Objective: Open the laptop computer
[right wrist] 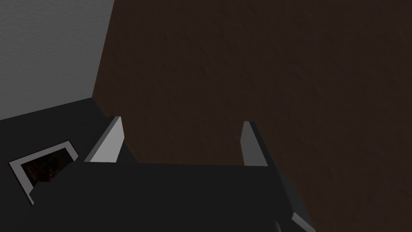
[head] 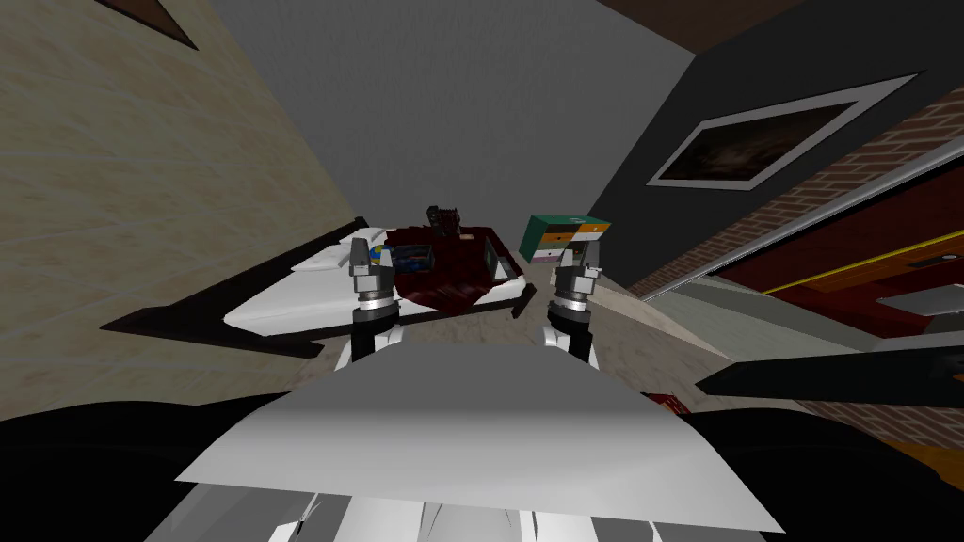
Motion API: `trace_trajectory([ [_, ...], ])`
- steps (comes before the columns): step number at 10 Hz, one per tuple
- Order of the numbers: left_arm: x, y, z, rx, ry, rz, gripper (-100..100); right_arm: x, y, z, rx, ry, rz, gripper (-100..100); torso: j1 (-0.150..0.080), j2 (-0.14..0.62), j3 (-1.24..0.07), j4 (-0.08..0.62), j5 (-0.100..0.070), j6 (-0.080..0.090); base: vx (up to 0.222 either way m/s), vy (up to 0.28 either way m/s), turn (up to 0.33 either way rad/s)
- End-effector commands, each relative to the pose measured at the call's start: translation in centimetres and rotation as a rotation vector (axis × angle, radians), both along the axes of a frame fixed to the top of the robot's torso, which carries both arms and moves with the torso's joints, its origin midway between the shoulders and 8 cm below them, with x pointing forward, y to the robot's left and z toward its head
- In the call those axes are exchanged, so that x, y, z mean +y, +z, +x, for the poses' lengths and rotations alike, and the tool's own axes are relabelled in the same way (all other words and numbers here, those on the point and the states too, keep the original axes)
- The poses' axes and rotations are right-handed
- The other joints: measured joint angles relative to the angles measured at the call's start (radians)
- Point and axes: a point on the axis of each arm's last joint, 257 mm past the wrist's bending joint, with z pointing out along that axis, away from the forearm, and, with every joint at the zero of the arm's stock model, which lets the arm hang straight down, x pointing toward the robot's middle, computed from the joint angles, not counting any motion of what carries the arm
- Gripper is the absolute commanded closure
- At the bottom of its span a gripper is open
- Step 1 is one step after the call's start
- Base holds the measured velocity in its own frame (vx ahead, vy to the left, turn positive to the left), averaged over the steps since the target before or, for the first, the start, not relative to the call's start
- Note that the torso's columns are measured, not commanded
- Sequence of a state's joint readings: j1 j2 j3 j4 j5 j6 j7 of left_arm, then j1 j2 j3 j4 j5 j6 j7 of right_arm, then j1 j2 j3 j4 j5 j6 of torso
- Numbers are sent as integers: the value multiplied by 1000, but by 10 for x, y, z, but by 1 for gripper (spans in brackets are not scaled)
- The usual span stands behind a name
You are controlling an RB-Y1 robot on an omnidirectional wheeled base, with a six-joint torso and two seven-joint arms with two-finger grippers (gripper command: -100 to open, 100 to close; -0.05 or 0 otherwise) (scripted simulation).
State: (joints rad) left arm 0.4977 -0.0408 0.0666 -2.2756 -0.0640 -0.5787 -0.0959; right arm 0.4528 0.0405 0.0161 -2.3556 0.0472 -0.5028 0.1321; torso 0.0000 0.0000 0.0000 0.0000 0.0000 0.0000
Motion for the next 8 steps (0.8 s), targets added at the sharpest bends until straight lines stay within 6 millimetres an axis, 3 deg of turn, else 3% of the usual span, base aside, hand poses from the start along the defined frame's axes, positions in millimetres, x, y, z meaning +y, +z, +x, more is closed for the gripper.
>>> trace_trajectory([
  [1, 0, 0, 0, 0, 0, 0, 0, 0, 0, 0, 0, 0, 0, 0, 0, 40, -82, 41, 0, 0, 0, 0, 0],
  [8, 0, 0, 0, 0, 0, 0, 0, 0, 0, 0, 0, 0, 0, 0, 0, 544, -1087, 544, 0, 0, 0, 0, 0],
])
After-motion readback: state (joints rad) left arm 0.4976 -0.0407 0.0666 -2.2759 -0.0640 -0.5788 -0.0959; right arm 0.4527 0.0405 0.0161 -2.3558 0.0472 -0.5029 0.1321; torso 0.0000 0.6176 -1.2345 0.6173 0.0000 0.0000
